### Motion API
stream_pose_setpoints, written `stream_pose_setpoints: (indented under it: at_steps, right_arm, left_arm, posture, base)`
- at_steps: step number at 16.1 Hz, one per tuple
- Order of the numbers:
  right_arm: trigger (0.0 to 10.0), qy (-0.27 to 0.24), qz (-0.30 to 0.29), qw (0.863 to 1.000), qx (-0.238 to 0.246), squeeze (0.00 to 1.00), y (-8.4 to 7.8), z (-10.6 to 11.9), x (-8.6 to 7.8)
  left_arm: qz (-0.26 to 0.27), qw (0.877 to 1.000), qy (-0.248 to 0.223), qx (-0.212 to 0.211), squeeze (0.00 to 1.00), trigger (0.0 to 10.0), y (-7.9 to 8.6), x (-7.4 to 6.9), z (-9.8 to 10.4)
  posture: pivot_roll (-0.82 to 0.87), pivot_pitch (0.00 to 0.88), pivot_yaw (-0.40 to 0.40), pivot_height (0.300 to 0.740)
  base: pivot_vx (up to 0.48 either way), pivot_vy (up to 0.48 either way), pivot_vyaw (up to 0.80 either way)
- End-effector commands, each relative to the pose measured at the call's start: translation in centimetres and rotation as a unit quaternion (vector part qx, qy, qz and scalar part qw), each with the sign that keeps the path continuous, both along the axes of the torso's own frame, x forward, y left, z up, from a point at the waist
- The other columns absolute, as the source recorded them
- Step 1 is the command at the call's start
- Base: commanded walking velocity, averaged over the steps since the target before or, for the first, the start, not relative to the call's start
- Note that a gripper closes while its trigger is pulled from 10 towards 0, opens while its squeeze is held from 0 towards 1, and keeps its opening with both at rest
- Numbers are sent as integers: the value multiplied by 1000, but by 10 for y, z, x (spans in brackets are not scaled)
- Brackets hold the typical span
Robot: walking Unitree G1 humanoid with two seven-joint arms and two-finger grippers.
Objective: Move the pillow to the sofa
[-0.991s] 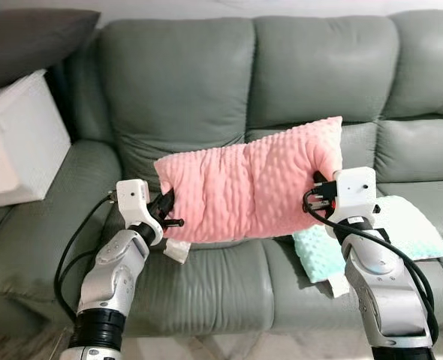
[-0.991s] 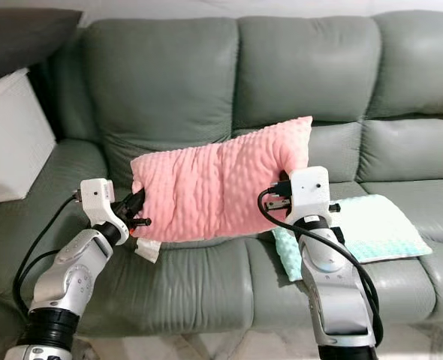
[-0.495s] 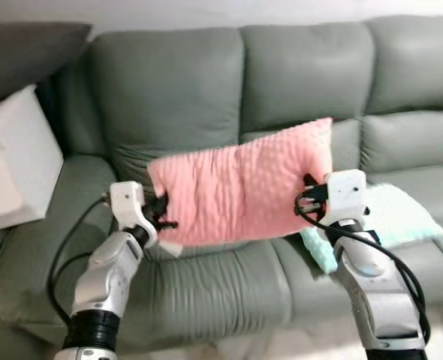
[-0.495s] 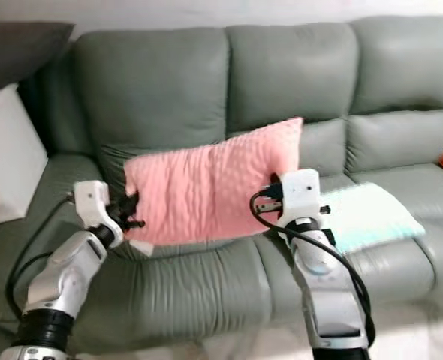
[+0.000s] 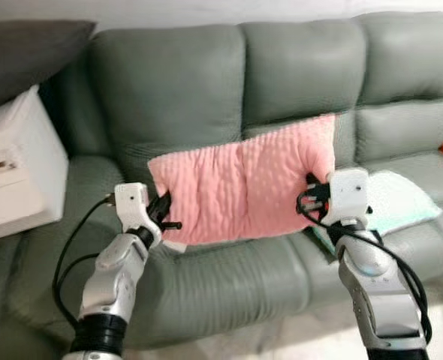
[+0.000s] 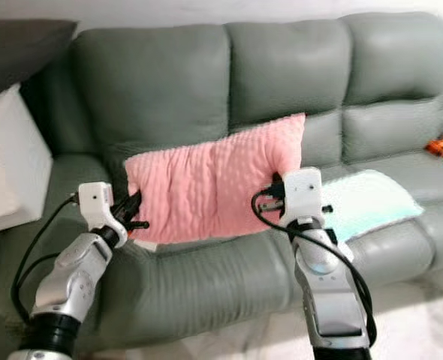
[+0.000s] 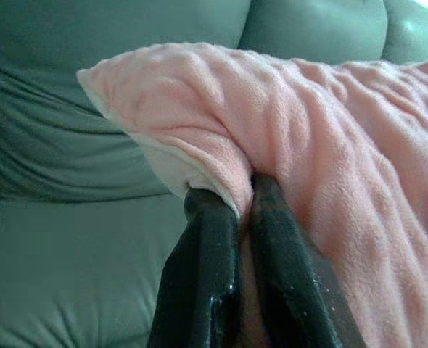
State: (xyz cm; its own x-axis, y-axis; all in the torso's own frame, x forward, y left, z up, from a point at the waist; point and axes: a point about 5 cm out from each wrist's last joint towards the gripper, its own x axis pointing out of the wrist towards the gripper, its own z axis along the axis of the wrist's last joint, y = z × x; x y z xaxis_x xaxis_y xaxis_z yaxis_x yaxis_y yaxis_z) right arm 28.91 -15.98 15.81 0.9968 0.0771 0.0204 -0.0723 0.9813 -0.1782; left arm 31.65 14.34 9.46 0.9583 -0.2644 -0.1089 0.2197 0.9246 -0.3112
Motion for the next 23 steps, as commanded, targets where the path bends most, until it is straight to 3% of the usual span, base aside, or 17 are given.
stream_pose_setpoints:
  at_steps: [1, 3, 7, 9, 15, 23]
  right_arm:
    - [10000, -20, -1, 1000, -5, 0, -3, 8, -1]
    - [10000, -30, 13, 999, -19, 0, 0, 10, -2]
    - [10000, -33, 17, 999, -21, 0, 1, 11, -2]
    - [10000, -36, 17, 999, -21, 0, 1, 12, -2]
    - [10000, -39, 20, 999, -15, 0, 1, 12, -3]
    - [10000, -36, 33, 999, -8, 0, 4, 11, -4]
  left_arm:
    - [4, 1000, -28, 11, 0, 10000, -5, 2, 10]
    - [25, 999, -35, 22, 0, 10000, -3, 4, 11]
    - [14, 999, -40, 20, 0, 10000, -6, 3, 13]
    - [17, 998, -51, 21, 0, 10000, -7, 0, 14]
    - [34, 998, -38, 29, 0, 10000, -4, 0, 10]
    - [64, 996, -30, 47, 0, 10000, 1, 1, 6]
  posture:
    - [-96, 0, 38, 740]
    - [-98, 0, 37, 740]
    - [-98, 0, 35, 740]
    - [-100, 0, 34, 740]
    - [-102, 0, 38, 740]
    - [-102, 0, 39, 740]
  base:
    - [0, 0, 0]
    - [0, 0, 0]
    - [0, 0, 234]
    - [367, 0, 763]
    - [480, 0, 0]
    - [0, 0, 0]
